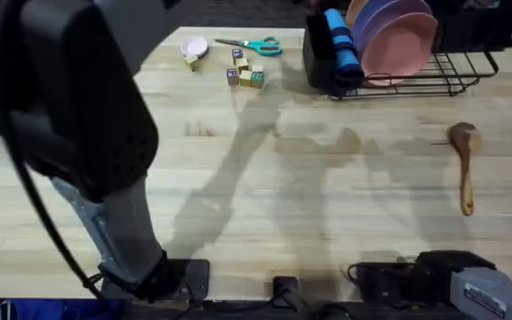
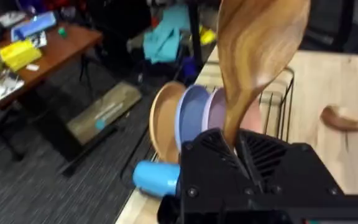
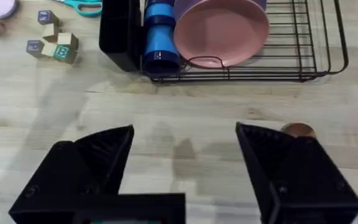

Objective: Pick up the spoon on the table one by one and put them onto the rack

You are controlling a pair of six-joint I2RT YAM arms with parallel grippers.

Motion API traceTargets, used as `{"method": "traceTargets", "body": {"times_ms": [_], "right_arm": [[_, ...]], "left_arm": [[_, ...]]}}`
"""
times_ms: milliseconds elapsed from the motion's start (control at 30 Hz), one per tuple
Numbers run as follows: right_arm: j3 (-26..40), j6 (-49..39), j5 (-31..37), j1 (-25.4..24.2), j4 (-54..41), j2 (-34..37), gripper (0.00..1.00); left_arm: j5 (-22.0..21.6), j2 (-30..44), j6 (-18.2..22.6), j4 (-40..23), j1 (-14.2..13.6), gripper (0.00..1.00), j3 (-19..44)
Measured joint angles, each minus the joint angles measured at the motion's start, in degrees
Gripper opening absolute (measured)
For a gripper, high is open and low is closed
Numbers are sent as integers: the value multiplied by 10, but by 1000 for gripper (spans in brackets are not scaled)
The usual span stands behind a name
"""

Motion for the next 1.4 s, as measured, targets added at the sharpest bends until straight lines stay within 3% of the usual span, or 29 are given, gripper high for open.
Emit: {"method": "traceTargets", "body": {"times_ms": [233,533,933,1400], "right_arm": [[0,0,0,0,0,0,996],[0,0,0,0,0,0,996],[0,0,0,0,0,0,997],[0,0,0,0,0,0,996]], "left_arm": [[36,50,-79,80,-2,43,0],[77,96,-118,67,-2,43,0],[84,96,-116,-5,-2,45,0],[49,96,-34,-166,-2,44,0]]}}
